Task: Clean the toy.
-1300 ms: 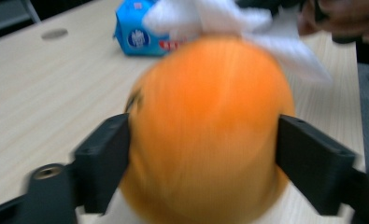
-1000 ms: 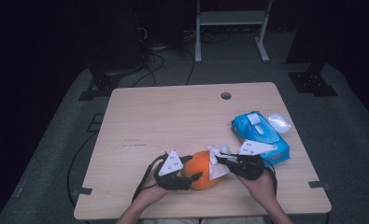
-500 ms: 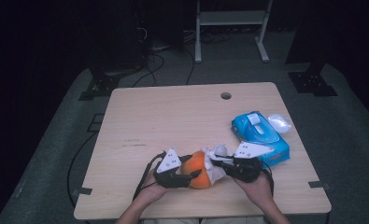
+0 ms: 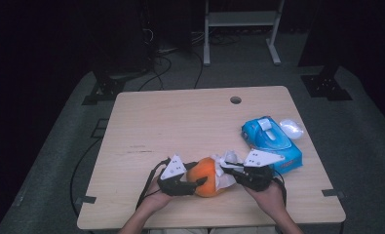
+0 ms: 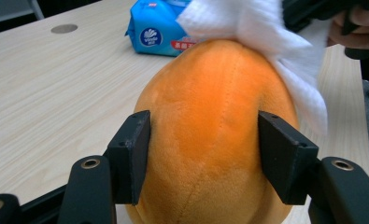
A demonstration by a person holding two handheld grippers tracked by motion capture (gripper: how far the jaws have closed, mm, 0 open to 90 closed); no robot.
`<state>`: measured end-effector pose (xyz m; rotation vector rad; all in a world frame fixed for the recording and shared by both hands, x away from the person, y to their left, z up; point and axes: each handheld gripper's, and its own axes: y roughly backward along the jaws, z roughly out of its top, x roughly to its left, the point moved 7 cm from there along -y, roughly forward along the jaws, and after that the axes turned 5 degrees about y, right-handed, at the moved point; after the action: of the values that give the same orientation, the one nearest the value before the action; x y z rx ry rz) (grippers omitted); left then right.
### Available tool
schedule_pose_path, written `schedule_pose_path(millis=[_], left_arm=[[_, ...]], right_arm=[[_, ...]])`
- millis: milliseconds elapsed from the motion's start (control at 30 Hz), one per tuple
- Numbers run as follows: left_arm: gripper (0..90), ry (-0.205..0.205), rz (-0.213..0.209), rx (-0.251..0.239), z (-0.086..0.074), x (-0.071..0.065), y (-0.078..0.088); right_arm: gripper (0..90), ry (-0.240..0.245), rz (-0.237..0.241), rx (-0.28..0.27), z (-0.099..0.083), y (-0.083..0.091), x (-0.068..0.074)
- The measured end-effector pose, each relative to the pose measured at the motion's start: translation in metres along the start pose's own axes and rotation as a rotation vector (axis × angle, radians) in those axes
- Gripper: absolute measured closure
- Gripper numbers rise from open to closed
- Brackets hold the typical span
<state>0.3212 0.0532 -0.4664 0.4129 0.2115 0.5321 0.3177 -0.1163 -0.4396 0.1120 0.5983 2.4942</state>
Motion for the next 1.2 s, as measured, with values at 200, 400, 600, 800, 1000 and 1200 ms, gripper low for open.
schedule_pose_path(millis=[200,400,600,800,1000,1200], left_arm=[[39.2,0.000,-0.002,-0.003,0.000,0.000,0.000],[11.3,0.057,-0.023,0.010,-0.003,0.006,-0.005],[31.9,0.032,-0.030,-0.012,0.003,-0.004,-0.007],[43.9,-0.083,0.016,-0.054,0.018,-0.026,-0.006],[40.6,-0.090,-0.004,-0.069,0.019,-0.027,-0.003],[9.6,-0.035,-0.005,-0.044,0.010,-0.013,-0.007]], right_arm=[[82.5,-0.056,-0.011,0.007,-0.007,0.001,-0.012],[82.5,-0.046,-0.005,0.012,-0.007,-0.001,-0.010],[82.5,-0.070,-0.006,0.007,-0.006,0.001,-0.013],[82.5,-0.004,0.061,-0.051,0.017,0.000,0.016],[82.6,-0.010,0.052,-0.023,0.010,-0.005,0.010],[82.6,-0.051,0.025,-0.006,-0.001,-0.003,-0.005]])
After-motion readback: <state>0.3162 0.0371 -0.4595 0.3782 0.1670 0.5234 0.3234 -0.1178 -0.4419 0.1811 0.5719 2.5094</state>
